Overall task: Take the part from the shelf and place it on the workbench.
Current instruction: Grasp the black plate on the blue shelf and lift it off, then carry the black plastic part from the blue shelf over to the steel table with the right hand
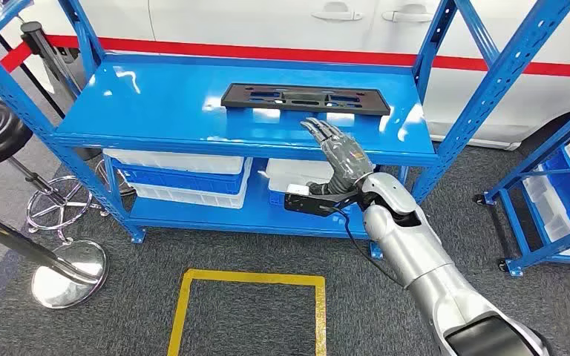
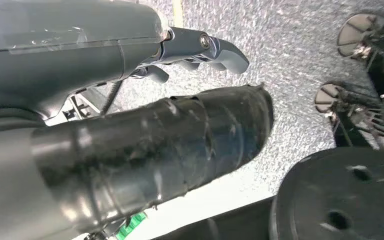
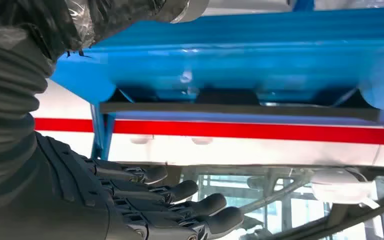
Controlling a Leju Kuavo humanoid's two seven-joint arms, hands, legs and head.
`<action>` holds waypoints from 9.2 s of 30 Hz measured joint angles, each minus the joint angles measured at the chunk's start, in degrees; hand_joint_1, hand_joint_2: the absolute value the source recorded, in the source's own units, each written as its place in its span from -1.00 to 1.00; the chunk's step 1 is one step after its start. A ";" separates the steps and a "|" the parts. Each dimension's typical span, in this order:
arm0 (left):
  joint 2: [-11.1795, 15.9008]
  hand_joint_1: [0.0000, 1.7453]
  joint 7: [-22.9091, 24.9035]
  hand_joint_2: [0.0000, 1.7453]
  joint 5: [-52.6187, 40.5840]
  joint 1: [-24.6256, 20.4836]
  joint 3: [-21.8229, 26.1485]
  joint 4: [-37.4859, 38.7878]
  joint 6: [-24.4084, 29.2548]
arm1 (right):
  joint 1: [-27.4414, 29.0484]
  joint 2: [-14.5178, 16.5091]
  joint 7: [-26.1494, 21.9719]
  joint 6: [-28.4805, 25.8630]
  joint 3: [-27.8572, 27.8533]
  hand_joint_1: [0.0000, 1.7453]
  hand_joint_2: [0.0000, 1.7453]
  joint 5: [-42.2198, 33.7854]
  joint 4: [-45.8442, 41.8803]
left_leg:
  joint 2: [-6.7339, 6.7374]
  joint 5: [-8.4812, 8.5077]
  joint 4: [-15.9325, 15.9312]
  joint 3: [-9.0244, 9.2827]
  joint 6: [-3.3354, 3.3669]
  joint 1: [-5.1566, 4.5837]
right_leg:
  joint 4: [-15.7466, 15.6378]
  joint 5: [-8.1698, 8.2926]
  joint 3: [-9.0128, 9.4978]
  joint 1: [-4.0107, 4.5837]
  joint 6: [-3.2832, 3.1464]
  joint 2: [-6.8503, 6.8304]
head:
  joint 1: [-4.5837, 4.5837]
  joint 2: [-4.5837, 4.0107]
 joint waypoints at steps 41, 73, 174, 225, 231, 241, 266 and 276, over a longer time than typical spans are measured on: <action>-0.83 -1.00 0.63 -1.00 -0.54 -0.51 0.50 0.02 1.47 | -3.26 4.12 3.51 -3.08 2.13 -1.00 1.00 5.38 10.34 | -0.28 -3.51 0.06 3.29 -0.50 -0.06 | -3.12 6.23 -2.64 0.74 -1.39 -0.50 | 0.03 0.00; -1.24 -1.00 0.54 -1.00 0.03 -0.36 1.32 0.12 1.47 | -2.57 5.26 4.09 -4.76 2.97 -1.00 1.00 6.71 14.06 | -0.47 -4.48 0.16 5.05 -0.86 -0.47 | -3.68 5.60 -2.92 1.31 -2.43 -0.20 | -0.05 0.00; 4.54 -1.00 -8.00 1.00 -4.80 -0.97 0.92 0.37 -3.05 | 0.89 -10.04 0.49 0.38 -0.17 1.00 1.00 -0.45 -38.24 | 0.33 -0.91 -1.84 3.16 0.79 -0.93 | 0.73 0.92 -3.63 0.37 -0.52 -0.21 | -0.07 0.00; 5.75 -1.00 -7.76 1.00 -9.91 -1.54 2.17 0.42 -4.94 | -3.80 -13.54 -2.13 8.76 4.08 1.00 1.00 -15.33 -33.06 | 0.12 -7.44 16.70 -5.35 -1.95 -0.77 | -3.63 5.50 -2.18 0.22 -2.54 0.91 | -0.22 0.00; 6.67 -1.00 -7.63 1.00 -11.15 -2.10 2.16 0.42 -5.42 | -5.60 -12.07 -2.14 9.83 3.69 1.00 1.00 -15.52 -30.39 | -3.91 -5.21 -0.46 6.35 -0.37 -1.28 | -4.01 9.51 -4.92 0.02 -1.11 4.12 | -0.25 0.00; 7.34 -1.00 -7.26 1.00 -13.16 -3.17 2.15 0.42 -6.11 | -7.07 -10.22 -2.37 10.67 3.81 1.00 1.00 -15.55 -26.98 | 2.85 1.27 -0.17 -1.42 0.65 -1.20 | 11.90 1.84 -6.06 -0.59 0.76 -0.46 | 0.01 0.00; 9.09 -1.00 -7.52 1.00 -16.06 -4.03 2.14 0.42 -7.17 | -9.18 -8.17 -2.35 11.54 5.22 1.00 1.00 -15.46 -25.22 | -0.56 -2.67 -0.52 3.83 -0.28 -0.17 | 0.41 5.14 -7.84 -0.14 0.49 1.54 | 0.15 0.00; 9.18 -1.00 -7.52 1.00 -16.16 -3.94 2.14 0.40 -7.20 | -9.30 -8.11 -2.27 11.54 5.67 1.00 1.00 -15.48 -24.96 | 4.68 2.15 0.46 -2.84 -0.12 -1.62 | -1.99 0.82 4.21 1.23 -1.37 -3.20 | 0.13 0.00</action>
